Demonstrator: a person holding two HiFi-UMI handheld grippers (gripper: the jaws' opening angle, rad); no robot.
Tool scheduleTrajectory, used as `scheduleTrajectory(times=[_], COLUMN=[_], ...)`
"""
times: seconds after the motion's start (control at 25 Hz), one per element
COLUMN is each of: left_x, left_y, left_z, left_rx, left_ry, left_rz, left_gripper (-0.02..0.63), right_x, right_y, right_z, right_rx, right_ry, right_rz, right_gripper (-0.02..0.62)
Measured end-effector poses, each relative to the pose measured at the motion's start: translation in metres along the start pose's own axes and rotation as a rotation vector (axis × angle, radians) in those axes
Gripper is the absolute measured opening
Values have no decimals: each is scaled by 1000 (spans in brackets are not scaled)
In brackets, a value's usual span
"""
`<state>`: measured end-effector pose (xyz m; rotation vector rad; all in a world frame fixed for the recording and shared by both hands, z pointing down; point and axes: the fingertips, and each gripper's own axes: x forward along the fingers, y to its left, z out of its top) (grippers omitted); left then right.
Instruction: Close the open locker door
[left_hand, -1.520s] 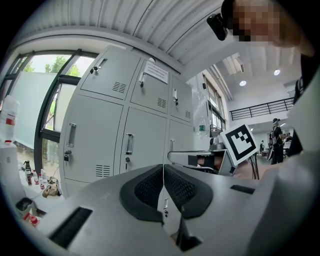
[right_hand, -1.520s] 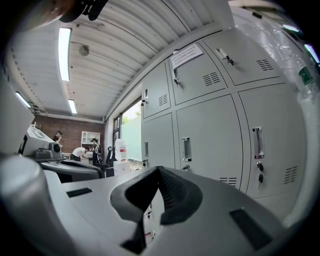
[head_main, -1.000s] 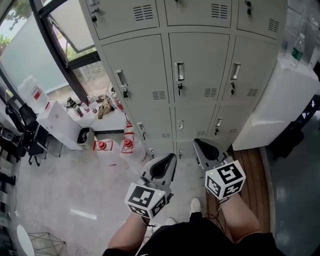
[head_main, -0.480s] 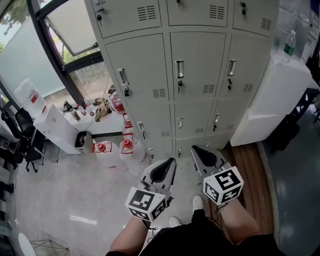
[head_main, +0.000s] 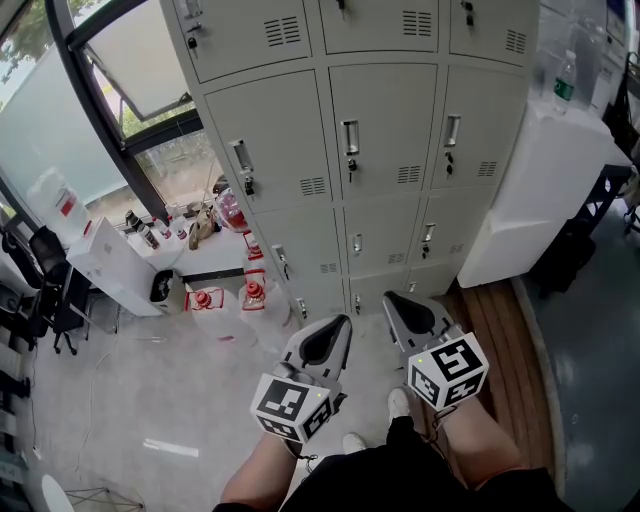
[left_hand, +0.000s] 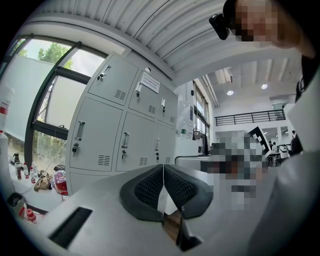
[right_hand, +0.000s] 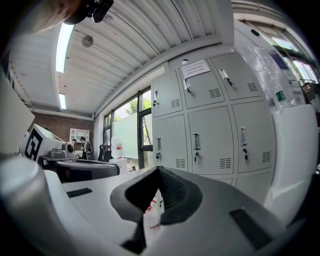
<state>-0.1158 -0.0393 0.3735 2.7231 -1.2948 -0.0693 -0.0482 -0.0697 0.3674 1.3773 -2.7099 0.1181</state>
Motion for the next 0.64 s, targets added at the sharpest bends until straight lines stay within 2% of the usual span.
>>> scheduleTrajectory(times=[0.64], left_x=[-6], left_y=[-4], left_z=[2], left_rx=[14], left_ry=[3], left_rz=[-3], left_gripper=[20], right_x=[-1], right_y=[10], right_z=[1], right_rx=[-1], right_ry=[-7], right_rz=[15], right_gripper=[52])
